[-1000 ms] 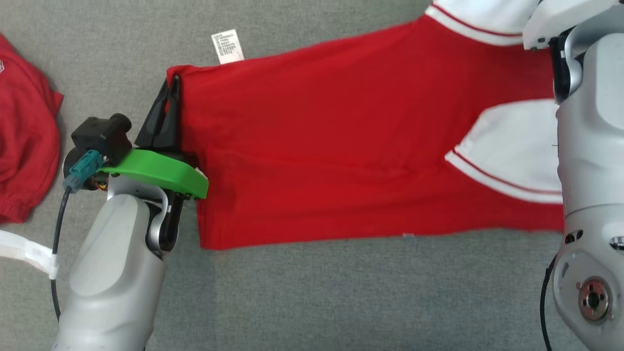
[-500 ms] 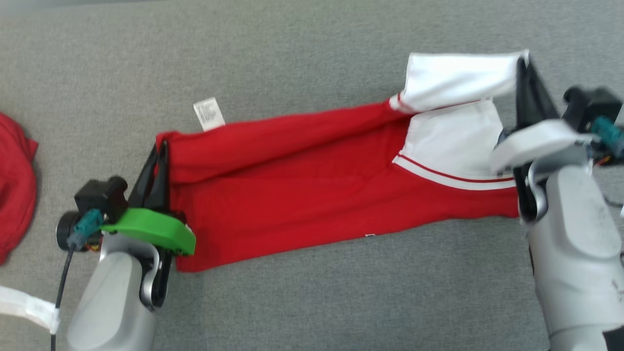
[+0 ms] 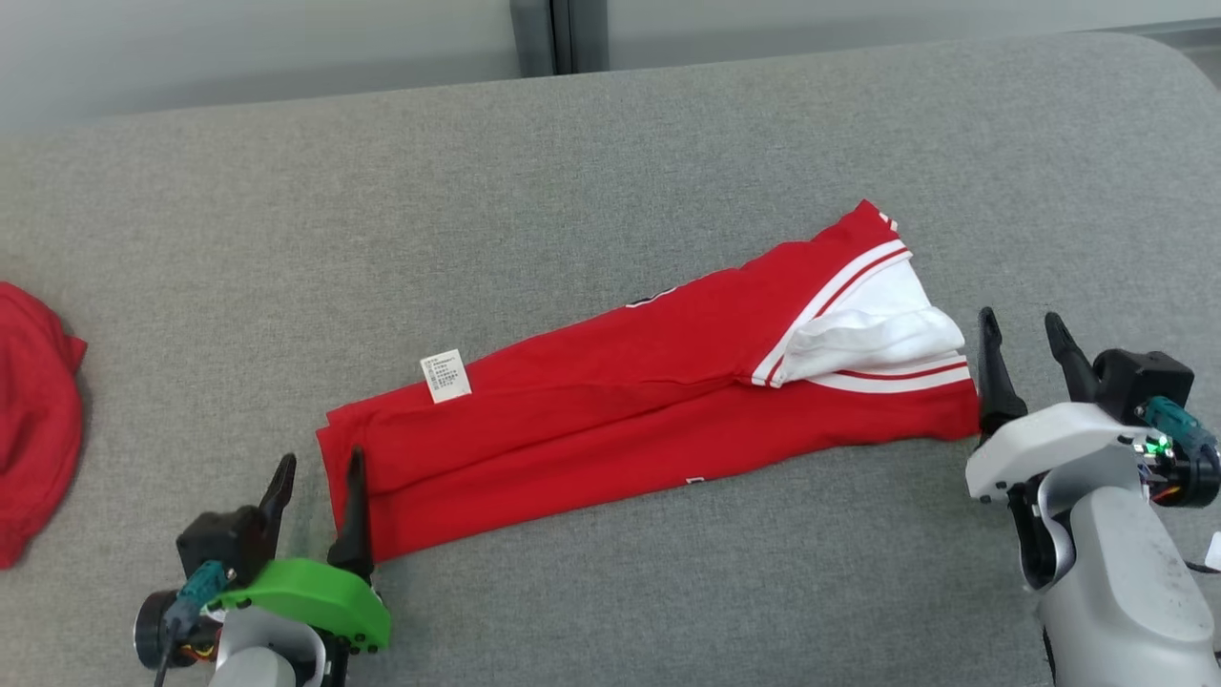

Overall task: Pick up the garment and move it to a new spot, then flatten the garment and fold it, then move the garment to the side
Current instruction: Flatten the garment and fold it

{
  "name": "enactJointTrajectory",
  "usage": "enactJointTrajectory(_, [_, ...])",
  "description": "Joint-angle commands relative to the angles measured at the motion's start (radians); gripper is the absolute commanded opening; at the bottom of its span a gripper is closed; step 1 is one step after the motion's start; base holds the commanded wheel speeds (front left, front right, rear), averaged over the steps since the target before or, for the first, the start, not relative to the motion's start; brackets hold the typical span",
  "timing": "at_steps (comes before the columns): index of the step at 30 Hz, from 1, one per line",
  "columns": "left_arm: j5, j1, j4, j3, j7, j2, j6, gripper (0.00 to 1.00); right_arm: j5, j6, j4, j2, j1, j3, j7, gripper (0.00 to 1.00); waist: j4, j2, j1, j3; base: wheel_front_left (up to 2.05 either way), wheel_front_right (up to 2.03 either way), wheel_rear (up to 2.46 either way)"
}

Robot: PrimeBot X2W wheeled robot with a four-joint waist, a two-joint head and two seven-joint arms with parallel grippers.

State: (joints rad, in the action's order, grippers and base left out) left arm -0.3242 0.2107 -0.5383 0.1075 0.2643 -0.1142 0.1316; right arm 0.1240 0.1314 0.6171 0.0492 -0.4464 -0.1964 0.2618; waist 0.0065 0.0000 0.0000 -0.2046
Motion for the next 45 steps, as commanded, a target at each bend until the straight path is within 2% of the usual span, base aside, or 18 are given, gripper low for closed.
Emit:
enactJointTrajectory(1, [0.011, -0.036, 0.009, -0.031, 0.0, 0.009, -0.002, 1.0, 0.005, -0.001, -0.008, 0.003, 0.033, -0.002, 0.004, 1.0, 0.006, 0.0, 0.0, 0.027, 0.0, 0.0, 0.0])
enactJointTrajectory(7, [0.068, -0.141, 0.062, -0.085, 0.0, 0.045, -0.002, 1.0, -0.001, -0.001, -0.038, 0.003, 0.127, 0.004, 0.004, 1.0, 0.007, 0.0, 0.0, 0.084, 0.0, 0.0, 0.0])
enactJointTrajectory(16, [0.103, -0.251, 0.133, -0.085, 0.0, 0.062, -0.002, 1.0, 0.006, -0.001, -0.025, 0.003, 0.224, 0.032, 0.004, 1.0, 0.015, 0.0, 0.0, 0.148, 0.0, 0.0, 0.0])
enactJointTrajectory(26, [0.077, -0.203, 0.161, -0.038, 0.0, 0.062, -0.002, 1.0, -0.039, -0.001, 0.021, 0.003, 0.075, 0.055, 0.004, 1.0, 0.055, 0.0, 0.0, 0.088, 0.0, 0.0, 0.0])
enactJointTrajectory(30, [0.069, -0.174, 0.166, -0.017, 0.0, 0.062, -0.002, 1.0, -0.08, -0.001, 0.1, 0.003, -0.035, 0.032, 0.004, 1.0, 0.079, 0.0, 0.0, 0.038, 0.0, 0.0, 0.0])
enactJointTrajectory(34, [0.057, -0.14, 0.165, -0.001, 0.0, 0.062, -0.002, 1.0, -0.122, -0.001, 0.237, 0.003, -0.144, -0.008, 0.004, 1.0, 0.108, 0.0, 0.0, -0.009, 0.0, 0.0, 0.0])
enactJointTrajectory(40, [0.041, -0.1, 0.166, 0.014, 0.0, 0.047, -0.002, 1.0, -0.192, -0.001, 0.387, 0.004, -0.203, -0.107, 0.004, 1.0, 0.142, 0.0, 0.0, -0.052, 0.0, 0.0, 0.0])
enactJointTrajectory(44, [0.034, -0.089, 0.166, 0.014, 0.0, 0.039, -0.002, 1.0, -0.177, -0.001, 0.506, -0.002, -0.206, -0.102, -0.005, 1.0, 0.146, 0.0, 0.0, -0.061, 0.0, 0.0, 0.0])
enactJointTrajectory(45, [0.033, -0.086, 0.165, 0.012, 0.0, 0.039, -0.002, 1.0, -0.158, -0.001, 0.529, -0.004, -0.21, -0.085, -0.006, 0.96, 0.146, 0.0, 0.0, -0.061, 0.0, 0.0, 0.0])
